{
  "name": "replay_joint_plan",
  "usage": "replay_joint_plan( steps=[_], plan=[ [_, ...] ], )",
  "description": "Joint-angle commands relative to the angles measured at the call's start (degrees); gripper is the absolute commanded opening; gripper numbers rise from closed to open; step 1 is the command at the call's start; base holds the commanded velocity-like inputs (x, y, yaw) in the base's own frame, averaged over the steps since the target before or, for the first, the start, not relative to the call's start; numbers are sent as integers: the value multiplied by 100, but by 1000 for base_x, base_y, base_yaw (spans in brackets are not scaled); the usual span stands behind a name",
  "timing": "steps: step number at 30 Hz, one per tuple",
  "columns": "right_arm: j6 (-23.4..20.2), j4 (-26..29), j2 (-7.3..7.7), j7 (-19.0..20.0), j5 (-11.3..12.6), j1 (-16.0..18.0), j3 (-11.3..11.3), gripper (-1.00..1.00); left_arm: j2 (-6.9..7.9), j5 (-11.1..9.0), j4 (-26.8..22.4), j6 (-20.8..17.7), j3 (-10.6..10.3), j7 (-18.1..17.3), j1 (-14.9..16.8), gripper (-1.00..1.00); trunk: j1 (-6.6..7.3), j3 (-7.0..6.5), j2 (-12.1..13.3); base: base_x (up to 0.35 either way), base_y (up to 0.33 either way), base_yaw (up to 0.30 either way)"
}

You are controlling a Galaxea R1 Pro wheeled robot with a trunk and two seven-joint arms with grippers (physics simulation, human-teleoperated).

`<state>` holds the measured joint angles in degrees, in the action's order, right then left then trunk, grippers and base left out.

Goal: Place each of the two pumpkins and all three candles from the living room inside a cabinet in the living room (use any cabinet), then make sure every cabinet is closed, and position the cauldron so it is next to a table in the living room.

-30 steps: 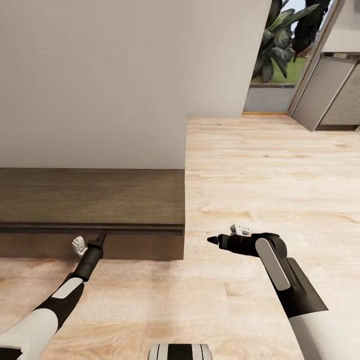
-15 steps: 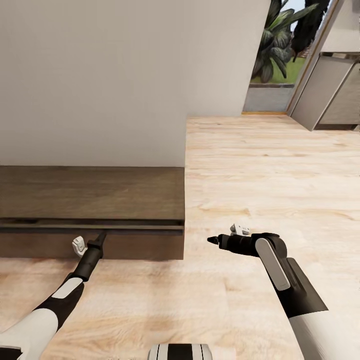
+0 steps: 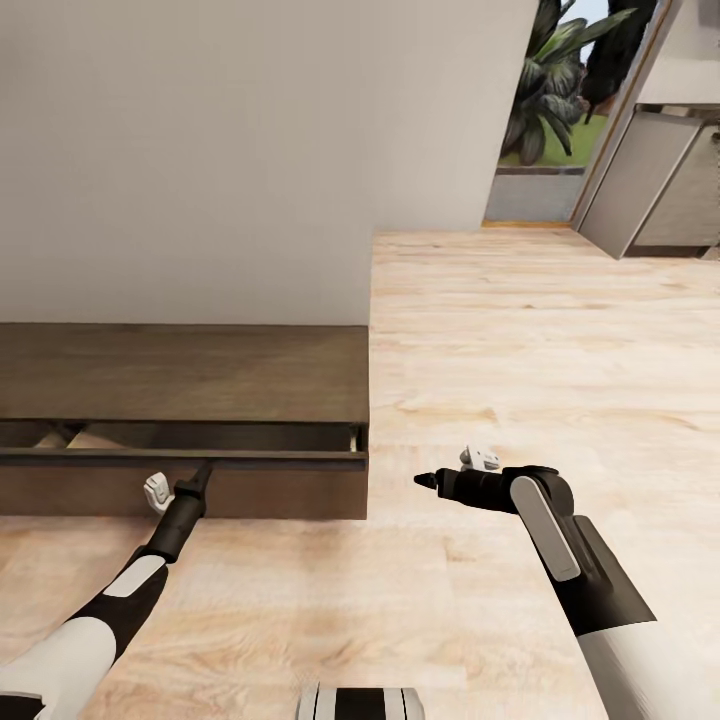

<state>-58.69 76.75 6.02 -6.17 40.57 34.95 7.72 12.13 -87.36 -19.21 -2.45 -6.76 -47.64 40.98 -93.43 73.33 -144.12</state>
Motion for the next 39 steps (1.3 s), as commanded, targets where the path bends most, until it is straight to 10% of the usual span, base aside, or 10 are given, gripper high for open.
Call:
replay_joint_plan(
  steps=[1,39],
  plan=[
    [-11,6,5,-60,58,3,11,100,5,-44,49,-19,-54,0,1,-100,2,5,-1,-137,0,0],
    [-2,4,-4,-60,57,-5,81,100,8,-44,49,-26,-54,7,1,-100,2,5,-1,-105,0,0]
  ],
)
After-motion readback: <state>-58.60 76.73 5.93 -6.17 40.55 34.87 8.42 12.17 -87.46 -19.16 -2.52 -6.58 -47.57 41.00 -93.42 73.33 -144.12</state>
